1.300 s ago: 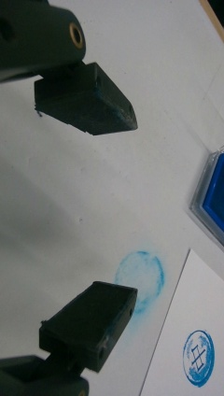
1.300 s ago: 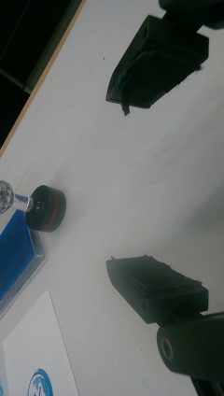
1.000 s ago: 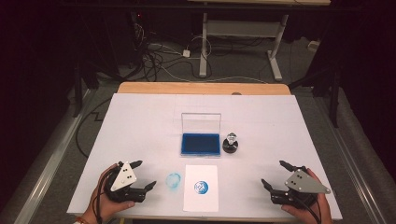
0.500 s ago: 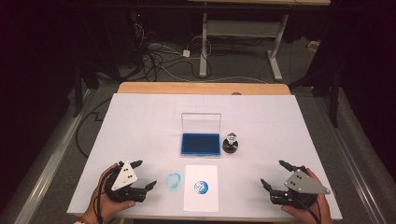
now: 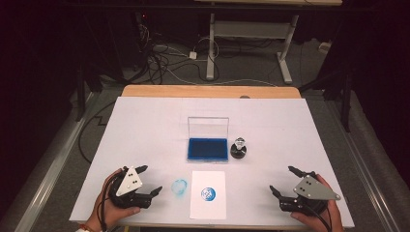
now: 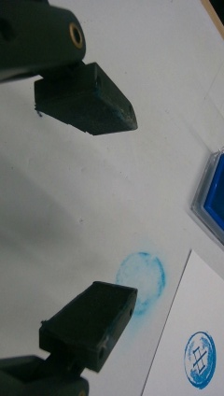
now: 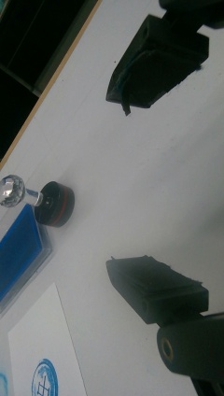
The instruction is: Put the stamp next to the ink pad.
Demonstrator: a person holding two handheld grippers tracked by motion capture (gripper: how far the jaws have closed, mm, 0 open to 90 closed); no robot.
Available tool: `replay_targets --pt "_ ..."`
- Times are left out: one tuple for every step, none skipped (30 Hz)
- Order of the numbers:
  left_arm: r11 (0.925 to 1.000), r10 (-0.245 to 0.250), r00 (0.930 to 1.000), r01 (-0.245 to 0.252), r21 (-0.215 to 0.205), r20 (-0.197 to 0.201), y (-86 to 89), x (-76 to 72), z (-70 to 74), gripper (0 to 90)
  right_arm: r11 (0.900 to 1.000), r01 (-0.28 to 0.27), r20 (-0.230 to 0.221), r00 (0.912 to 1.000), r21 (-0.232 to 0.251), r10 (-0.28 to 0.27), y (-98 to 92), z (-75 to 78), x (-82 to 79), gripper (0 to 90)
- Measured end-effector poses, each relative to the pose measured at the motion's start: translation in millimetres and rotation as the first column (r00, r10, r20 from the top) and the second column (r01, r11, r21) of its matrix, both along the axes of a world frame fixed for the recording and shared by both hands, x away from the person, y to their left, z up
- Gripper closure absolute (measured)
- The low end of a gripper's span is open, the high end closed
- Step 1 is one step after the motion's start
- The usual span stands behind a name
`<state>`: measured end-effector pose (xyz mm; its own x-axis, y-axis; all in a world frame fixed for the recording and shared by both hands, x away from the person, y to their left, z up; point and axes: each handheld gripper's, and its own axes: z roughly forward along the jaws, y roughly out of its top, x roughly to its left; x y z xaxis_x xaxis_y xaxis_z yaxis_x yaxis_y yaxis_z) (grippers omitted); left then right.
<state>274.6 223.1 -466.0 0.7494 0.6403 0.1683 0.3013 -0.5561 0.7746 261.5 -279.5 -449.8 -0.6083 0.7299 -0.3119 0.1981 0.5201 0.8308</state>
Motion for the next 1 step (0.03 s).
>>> replay_targets --pt "1.0000 0.003 1.0000 -0.003 -0.003 -0.001 0.0 0.4 0.2 16.9 1.000 0.000 0.000 1.0000 0.002 0.000 -0.2 0.1 0.5 16.9"
